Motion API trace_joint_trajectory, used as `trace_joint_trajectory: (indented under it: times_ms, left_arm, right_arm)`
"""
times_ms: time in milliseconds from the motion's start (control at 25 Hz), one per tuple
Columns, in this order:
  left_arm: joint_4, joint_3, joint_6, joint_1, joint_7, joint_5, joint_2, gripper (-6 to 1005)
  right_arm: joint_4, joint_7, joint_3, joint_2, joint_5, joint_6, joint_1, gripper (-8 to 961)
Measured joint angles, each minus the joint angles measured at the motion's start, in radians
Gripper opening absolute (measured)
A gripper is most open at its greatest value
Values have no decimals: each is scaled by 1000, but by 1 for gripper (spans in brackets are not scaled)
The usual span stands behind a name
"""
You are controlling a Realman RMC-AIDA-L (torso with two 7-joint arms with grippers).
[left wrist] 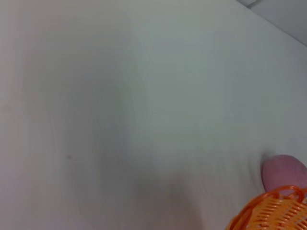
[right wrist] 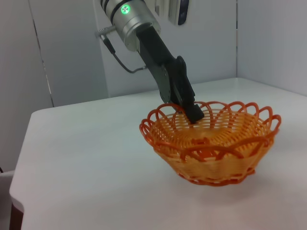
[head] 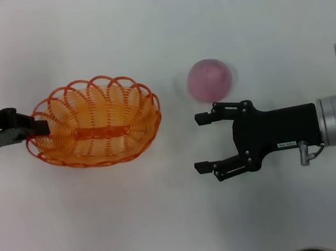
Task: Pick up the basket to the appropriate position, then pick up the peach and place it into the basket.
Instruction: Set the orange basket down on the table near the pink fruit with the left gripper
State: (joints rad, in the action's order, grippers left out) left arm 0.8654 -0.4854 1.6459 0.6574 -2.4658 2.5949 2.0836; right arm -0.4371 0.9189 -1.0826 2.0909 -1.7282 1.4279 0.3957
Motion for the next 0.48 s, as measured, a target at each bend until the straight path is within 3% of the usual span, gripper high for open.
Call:
trace_joint_trajectory:
  times_ms: [320, 480]
  left_arm:
    - [50, 2, -41, -44, 5, -43, 65, 74]
    - [36, -17, -104, -71, 8, -63, 80, 73]
  right_arm:
    - [0, 0, 0, 0, -5, 1, -5, 952]
    - [0, 0, 0, 0, -5, 1, -7, 952]
